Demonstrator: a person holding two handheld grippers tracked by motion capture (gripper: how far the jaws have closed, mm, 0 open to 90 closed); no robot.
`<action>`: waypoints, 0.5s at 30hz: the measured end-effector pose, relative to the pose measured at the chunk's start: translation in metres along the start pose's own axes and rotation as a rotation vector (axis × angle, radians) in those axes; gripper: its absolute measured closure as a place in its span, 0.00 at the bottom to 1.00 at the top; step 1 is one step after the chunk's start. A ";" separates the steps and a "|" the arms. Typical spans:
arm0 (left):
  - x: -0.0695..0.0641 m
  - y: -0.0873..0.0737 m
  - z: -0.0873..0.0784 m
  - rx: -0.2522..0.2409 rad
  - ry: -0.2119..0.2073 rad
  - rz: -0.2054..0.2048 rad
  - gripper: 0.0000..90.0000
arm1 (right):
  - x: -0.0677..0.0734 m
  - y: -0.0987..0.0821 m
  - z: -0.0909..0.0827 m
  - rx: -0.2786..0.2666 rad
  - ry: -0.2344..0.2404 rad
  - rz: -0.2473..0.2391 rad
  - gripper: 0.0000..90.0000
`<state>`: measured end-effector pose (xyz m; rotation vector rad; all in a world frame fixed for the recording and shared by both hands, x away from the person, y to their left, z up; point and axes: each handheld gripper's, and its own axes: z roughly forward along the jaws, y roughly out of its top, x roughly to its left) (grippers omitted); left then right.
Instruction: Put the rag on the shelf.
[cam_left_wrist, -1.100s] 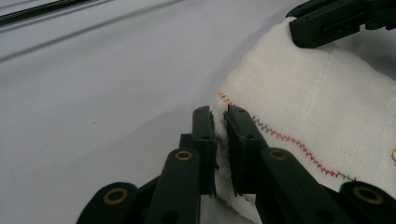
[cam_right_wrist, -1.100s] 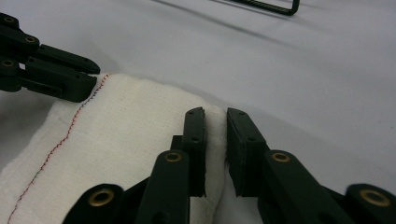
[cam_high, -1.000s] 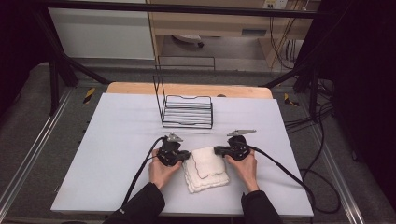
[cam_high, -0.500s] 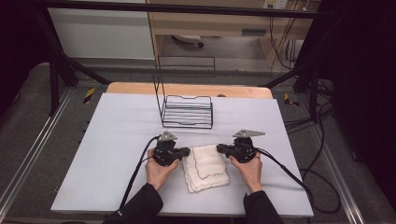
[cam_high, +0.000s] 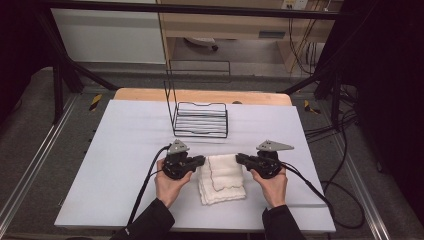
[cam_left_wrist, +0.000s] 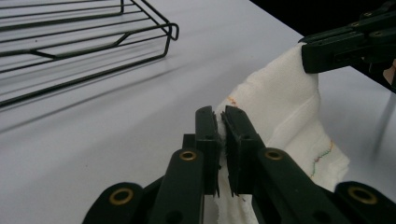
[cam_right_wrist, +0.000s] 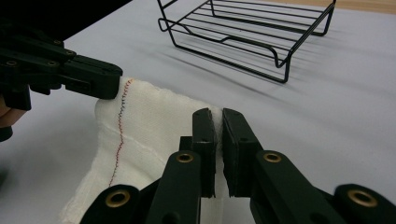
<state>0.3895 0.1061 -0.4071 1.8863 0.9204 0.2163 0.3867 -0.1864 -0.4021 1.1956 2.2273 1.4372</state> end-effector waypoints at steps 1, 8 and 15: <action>-0.001 0.001 -0.001 -0.006 0.000 0.003 0.94 | 0.001 0.001 -0.003 -0.012 -0.001 -0.005 0.94; -0.006 0.007 -0.008 -0.039 -0.004 0.018 0.94 | 0.004 0.004 -0.012 -0.044 -0.007 -0.027 0.94; -0.011 0.016 -0.016 -0.068 -0.009 0.039 0.94 | 0.009 0.009 -0.021 -0.085 -0.016 -0.038 0.94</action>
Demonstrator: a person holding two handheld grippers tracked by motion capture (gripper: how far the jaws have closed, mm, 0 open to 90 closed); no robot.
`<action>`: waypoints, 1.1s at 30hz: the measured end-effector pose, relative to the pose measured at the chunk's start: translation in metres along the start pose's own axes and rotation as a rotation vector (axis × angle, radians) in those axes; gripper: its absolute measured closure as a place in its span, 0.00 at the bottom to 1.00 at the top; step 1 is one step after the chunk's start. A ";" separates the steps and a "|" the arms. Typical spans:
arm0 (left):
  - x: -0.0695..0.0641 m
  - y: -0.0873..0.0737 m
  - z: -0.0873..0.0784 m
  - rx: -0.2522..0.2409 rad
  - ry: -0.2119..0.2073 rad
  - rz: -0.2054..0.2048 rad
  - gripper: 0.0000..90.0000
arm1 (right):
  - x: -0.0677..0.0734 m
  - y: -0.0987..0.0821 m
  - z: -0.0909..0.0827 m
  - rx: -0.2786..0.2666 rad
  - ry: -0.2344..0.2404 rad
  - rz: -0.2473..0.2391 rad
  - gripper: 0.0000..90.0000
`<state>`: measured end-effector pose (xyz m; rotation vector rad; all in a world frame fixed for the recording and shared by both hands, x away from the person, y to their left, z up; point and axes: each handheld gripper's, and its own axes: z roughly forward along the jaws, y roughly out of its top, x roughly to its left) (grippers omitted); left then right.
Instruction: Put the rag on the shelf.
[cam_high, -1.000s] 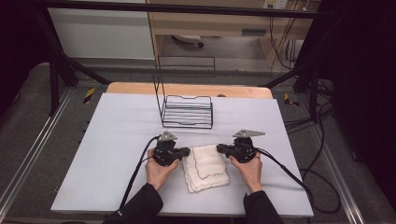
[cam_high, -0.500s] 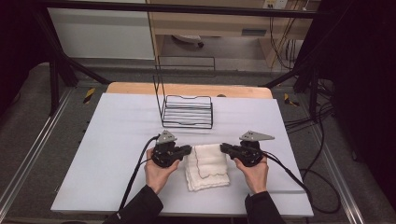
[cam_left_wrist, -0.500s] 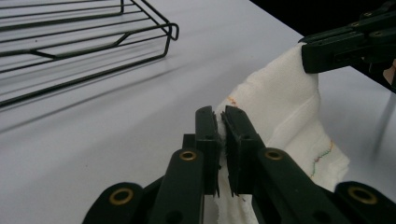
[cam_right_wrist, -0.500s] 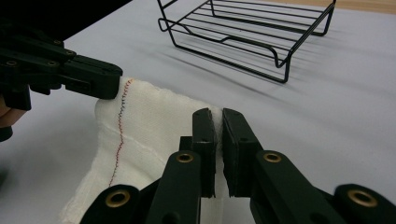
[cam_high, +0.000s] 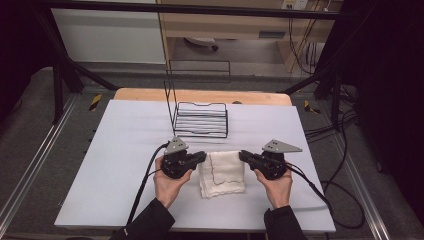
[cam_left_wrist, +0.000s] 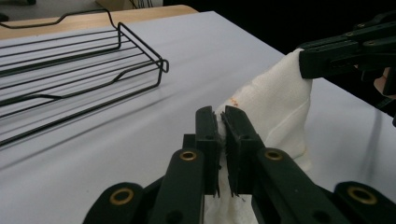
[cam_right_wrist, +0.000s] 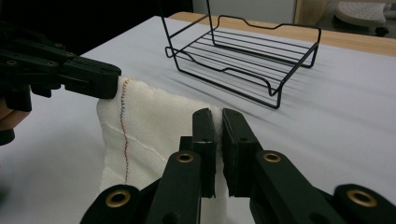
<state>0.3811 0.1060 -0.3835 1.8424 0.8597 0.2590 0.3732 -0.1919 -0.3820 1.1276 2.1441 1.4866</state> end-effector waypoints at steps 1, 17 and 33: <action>-0.001 0.001 -0.001 -0.003 0.000 0.003 0.94 | 0.001 0.002 -0.002 -0.013 -0.003 0.000 0.94; -0.007 0.022 -0.018 -0.072 0.001 0.048 0.94 | 0.015 0.020 -0.019 -0.120 -0.026 -0.051 0.94; -0.003 0.048 -0.047 -0.167 0.021 0.084 0.94 | 0.033 0.042 -0.021 -0.226 -0.035 -0.081 0.94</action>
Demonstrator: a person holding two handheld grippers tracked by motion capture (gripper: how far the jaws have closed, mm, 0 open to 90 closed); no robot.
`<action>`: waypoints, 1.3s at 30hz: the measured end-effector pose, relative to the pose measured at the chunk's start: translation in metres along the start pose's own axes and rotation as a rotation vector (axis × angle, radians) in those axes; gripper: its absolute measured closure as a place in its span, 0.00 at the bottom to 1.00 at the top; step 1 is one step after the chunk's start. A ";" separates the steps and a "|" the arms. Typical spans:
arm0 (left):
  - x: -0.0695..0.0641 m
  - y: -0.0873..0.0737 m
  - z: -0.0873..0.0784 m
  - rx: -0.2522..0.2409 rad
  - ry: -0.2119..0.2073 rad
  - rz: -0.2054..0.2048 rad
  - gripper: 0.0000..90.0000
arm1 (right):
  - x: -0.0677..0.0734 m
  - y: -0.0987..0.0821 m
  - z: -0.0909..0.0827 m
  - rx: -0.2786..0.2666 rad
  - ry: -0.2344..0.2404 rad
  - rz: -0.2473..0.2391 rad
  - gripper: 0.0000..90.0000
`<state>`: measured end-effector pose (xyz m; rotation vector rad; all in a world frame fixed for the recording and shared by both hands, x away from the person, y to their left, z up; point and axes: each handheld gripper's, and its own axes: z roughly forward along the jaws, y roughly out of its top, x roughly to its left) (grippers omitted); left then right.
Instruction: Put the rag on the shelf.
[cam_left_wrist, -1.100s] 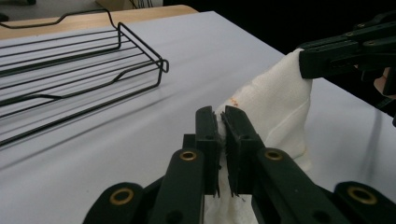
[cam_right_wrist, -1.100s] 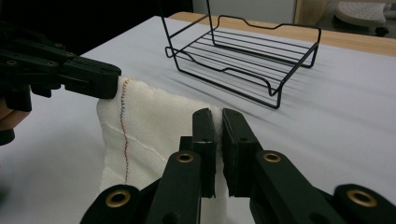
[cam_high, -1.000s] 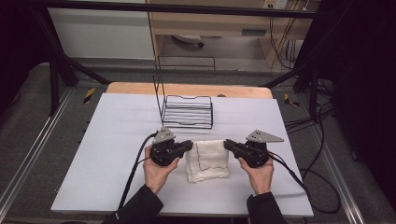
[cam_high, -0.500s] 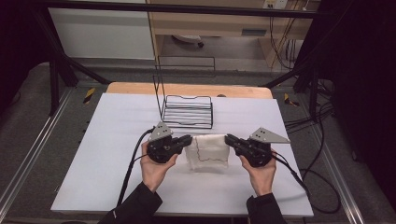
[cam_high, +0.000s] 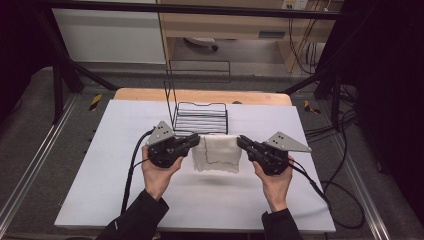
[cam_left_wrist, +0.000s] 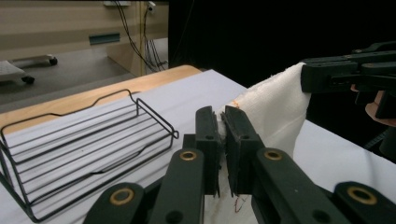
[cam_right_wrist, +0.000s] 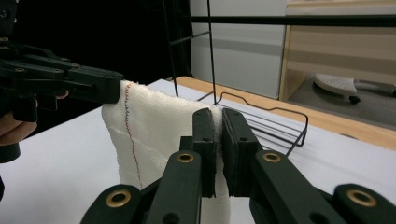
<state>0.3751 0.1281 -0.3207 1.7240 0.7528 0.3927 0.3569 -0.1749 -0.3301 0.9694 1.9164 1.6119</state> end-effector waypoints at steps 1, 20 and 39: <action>0.001 0.002 -0.001 -0.005 0.001 0.000 0.94 | 0.001 0.002 0.001 -0.007 0.001 -0.004 0.94; 0.009 0.032 -0.021 -0.100 0.030 0.013 0.94 | 0.015 0.038 0.009 -0.109 -0.009 -0.037 0.94; 0.020 0.067 -0.030 -0.170 0.049 0.024 0.94 | 0.018 0.075 0.019 -0.175 -0.023 -0.065 0.94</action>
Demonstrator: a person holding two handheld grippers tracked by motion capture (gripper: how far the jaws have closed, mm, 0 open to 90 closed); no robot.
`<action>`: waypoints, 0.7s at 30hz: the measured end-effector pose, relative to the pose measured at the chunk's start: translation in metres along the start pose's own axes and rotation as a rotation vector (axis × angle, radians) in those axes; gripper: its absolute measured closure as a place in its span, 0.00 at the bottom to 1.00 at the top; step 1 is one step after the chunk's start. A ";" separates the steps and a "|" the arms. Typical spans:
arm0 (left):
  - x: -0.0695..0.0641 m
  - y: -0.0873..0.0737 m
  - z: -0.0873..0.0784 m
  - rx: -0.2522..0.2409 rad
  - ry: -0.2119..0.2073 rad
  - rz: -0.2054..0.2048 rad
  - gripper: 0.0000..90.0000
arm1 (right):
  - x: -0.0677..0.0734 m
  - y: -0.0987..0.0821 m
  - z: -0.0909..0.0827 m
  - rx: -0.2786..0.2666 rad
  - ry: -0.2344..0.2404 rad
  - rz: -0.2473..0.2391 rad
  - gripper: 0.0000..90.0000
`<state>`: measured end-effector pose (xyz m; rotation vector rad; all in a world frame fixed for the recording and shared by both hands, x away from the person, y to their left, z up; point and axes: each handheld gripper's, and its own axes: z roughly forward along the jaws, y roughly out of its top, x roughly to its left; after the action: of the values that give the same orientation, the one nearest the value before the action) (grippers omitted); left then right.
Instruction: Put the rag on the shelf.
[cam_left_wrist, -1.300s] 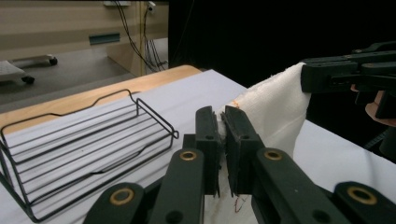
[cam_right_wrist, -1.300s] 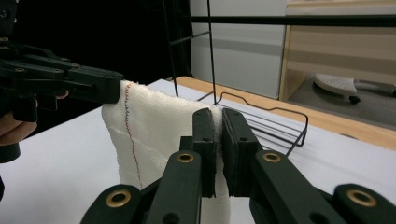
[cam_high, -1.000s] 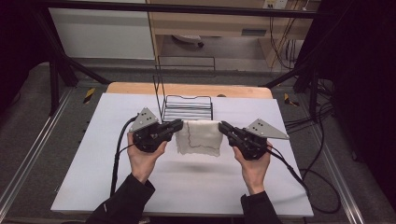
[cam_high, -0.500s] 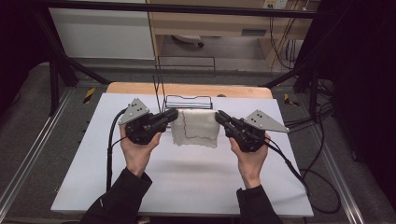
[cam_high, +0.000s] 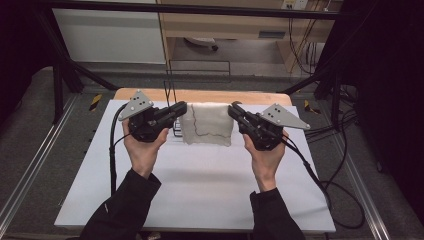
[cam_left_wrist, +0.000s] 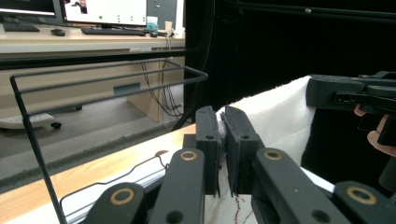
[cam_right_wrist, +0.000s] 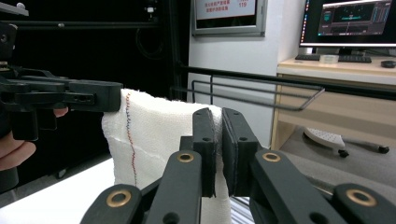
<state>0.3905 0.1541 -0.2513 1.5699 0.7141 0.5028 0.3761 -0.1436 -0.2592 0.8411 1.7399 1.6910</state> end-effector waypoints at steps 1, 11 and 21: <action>0.001 0.002 0.000 -0.003 0.001 0.001 0.94 | 0.000 0.000 0.000 0.000 0.000 0.000 0.94; 0.010 0.018 0.000 -0.026 0.015 -0.001 0.94 | 0.000 0.019 0.011 -0.015 -0.006 -0.016 0.94; 0.016 0.037 -0.001 -0.070 0.027 0.005 0.94 | 0.001 0.037 0.021 -0.044 -0.015 -0.034 0.94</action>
<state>0.4068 0.1652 -0.2157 1.5023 0.7062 0.5480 0.3938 -0.1295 -0.2235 0.7984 1.6910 1.6902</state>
